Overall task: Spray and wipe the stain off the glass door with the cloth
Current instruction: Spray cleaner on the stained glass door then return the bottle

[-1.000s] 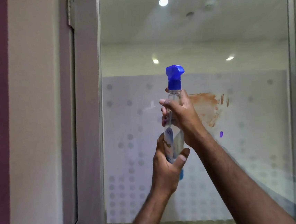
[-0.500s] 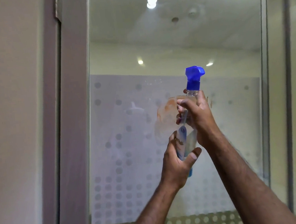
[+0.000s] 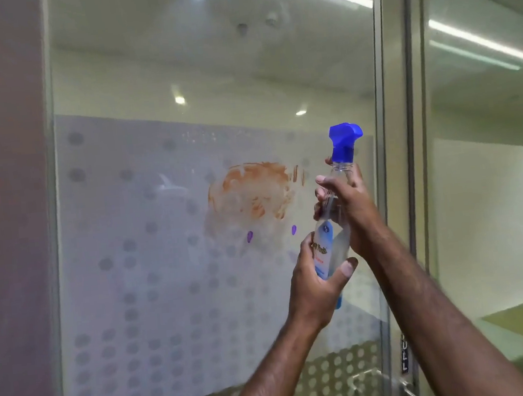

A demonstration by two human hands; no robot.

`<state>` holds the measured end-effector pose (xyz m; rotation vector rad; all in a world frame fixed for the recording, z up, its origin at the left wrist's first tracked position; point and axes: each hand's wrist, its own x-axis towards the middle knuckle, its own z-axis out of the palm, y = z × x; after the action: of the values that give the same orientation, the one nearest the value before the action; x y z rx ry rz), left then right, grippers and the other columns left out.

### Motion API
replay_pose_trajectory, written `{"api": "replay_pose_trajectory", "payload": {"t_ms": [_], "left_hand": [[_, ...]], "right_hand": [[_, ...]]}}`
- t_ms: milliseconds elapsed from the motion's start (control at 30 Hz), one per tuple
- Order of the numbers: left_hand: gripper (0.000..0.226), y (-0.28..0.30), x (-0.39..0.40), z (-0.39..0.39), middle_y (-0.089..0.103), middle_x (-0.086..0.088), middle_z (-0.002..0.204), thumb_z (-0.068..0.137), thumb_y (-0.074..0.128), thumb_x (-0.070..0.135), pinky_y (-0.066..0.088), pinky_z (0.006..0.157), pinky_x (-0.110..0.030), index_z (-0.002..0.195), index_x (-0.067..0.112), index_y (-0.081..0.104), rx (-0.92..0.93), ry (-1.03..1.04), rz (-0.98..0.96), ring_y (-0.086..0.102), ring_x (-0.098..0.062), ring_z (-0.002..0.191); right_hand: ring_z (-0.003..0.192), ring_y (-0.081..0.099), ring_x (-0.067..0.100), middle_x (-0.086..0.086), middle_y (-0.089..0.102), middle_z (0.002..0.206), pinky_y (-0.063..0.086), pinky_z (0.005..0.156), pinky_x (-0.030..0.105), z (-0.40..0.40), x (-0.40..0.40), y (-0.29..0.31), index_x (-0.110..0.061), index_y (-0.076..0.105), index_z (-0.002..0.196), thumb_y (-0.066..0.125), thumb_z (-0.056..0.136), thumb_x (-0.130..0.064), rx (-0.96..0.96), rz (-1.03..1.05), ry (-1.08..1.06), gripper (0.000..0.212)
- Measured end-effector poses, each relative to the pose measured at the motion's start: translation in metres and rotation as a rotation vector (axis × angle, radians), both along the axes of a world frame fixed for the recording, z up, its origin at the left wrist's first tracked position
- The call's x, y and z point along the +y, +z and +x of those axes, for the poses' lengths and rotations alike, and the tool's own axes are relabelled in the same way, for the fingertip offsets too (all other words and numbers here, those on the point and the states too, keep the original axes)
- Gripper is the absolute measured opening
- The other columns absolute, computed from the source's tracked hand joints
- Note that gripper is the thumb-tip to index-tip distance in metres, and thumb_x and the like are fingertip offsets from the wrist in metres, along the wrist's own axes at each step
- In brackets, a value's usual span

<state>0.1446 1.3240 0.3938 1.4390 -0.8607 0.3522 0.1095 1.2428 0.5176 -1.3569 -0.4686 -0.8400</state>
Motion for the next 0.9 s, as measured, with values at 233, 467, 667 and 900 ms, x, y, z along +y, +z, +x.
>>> {"api": "replay_pose_trajectory", "payload": {"t_ms": [233,467,667,900], "left_hand": [[0.086,-0.018,-0.026,-0.012,0.058,0.015,0.145,0.075,0.07,0.06,0.051,0.111,-0.04,0.15,0.033,0.04,0.01,0.014,-0.051,0.057,-0.001,0.133],[0.096,-0.031,-0.053,-0.02,0.054,0.012,0.15,0.071,0.069,0.066,0.051,0.111,-0.038,0.154,0.03,0.035,0.013,0.113,-0.028,0.054,-0.004,0.136],[0.101,-0.04,-0.078,-0.032,0.049,0.01,0.153,0.069,0.067,0.066,0.05,0.109,-0.033,0.156,0.032,0.029,0.007,0.24,-0.06,0.051,-0.008,0.139],[0.101,-0.041,-0.11,-0.038,0.047,0.016,0.146,0.07,0.066,0.07,0.048,0.107,-0.029,0.155,0.034,0.027,-0.037,0.335,-0.06,0.049,-0.006,0.135]], "right_hand": [[0.058,0.049,0.02,0.003,0.05,0.067,0.051,0.056,0.032,-0.008,-0.021,-0.016,-0.023,0.049,0.138,0.066,0.085,-0.02,0.03,-0.046,0.025,0.055],[0.062,0.049,0.022,0.004,0.05,0.068,0.051,0.059,0.033,-0.016,-0.046,-0.027,-0.024,0.052,0.135,0.062,0.087,-0.017,0.056,-0.072,0.068,0.05],[0.06,0.052,0.022,0.005,0.051,0.069,0.051,0.058,0.034,-0.016,-0.066,-0.031,-0.024,0.053,0.132,0.059,0.087,-0.013,0.072,-0.149,0.146,0.047],[0.06,0.052,0.024,0.006,0.052,0.073,0.051,0.061,0.036,-0.014,-0.105,-0.033,-0.013,0.046,0.144,0.057,0.083,-0.005,0.051,-0.185,0.237,0.063]]}}
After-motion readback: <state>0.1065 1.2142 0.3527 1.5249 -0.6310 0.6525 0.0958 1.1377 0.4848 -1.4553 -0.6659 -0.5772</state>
